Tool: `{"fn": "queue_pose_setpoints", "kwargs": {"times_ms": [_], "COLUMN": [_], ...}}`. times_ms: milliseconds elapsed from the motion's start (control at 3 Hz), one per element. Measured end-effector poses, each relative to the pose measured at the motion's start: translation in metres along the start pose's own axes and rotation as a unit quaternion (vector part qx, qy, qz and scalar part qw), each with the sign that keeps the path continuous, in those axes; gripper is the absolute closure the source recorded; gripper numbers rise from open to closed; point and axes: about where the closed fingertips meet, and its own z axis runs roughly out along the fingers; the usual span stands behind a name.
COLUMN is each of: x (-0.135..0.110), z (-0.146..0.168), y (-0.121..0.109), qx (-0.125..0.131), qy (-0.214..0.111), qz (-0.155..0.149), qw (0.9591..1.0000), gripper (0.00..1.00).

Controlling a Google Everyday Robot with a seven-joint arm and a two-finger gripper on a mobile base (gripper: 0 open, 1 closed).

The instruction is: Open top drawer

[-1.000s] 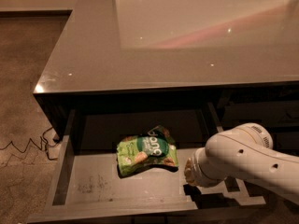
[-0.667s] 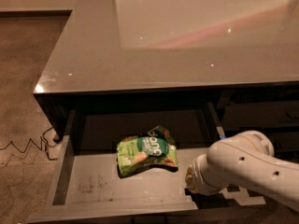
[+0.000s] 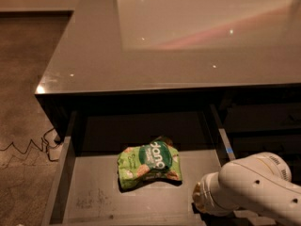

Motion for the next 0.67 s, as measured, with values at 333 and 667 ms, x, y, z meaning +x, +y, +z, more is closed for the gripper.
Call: {"fn": "queue_pose_setpoints", "kwargs": {"times_ms": [333, 667], "x": [-0.0002, -0.0002], "z": [0.0002, 0.0002], "y": [-0.0011, -0.0011], "qx": [0.0, 0.0], "qy": [0.0, 0.0], "qz": [0.0, 0.0], "qw": [1.0, 1.0], "gripper": [1.0, 0.82]}}
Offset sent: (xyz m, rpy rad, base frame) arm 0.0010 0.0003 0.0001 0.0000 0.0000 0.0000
